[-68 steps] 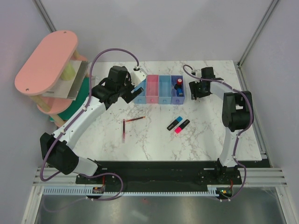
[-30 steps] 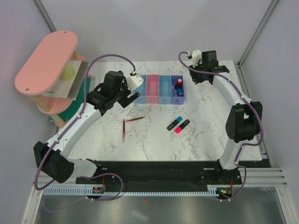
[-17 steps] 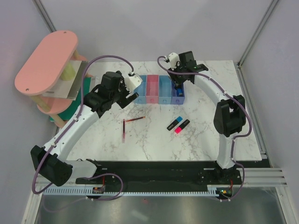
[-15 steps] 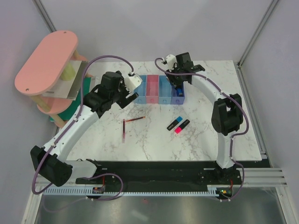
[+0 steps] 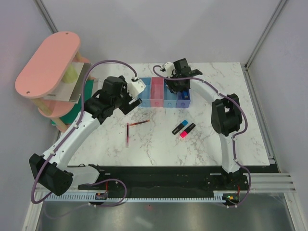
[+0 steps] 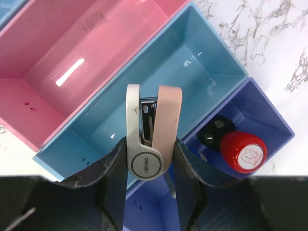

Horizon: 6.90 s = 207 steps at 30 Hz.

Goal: Sort the stationery into containers
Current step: Place the stapler in the storage box, then pick up the pen from the center of the board, then place the pen in the storage box, then pick up the pen from the center of the board.

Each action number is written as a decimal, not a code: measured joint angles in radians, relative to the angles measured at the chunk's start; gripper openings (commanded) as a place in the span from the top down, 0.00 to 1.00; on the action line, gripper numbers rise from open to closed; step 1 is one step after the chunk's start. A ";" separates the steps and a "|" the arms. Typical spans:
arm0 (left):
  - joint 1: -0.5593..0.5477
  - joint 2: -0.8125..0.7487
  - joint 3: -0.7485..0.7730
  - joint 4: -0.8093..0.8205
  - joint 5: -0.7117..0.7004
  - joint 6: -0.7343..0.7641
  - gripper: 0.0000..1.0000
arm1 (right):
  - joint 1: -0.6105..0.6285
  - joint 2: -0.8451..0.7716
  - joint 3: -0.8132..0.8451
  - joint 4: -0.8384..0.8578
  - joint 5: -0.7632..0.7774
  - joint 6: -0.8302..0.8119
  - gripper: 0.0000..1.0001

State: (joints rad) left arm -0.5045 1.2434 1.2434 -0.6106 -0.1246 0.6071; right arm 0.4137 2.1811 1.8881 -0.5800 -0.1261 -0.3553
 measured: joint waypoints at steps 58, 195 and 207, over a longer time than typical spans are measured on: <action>0.011 0.124 -0.366 0.119 0.214 0.127 0.00 | -0.013 -0.649 -0.518 -0.032 0.042 -0.105 0.02; 0.138 0.549 0.461 -0.100 0.296 -0.192 0.36 | 0.130 -0.333 -0.565 -0.220 -0.043 -0.575 0.08; 0.138 0.406 -0.013 -0.115 0.285 -0.018 0.37 | 0.166 -0.264 -0.558 -0.200 -0.032 -0.596 0.23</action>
State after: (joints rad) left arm -0.3668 1.6489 1.2304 -0.7254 0.1600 0.5892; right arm 0.5793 1.9171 1.3304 -0.7803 -0.1581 -0.9516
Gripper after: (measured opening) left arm 0.633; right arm 0.819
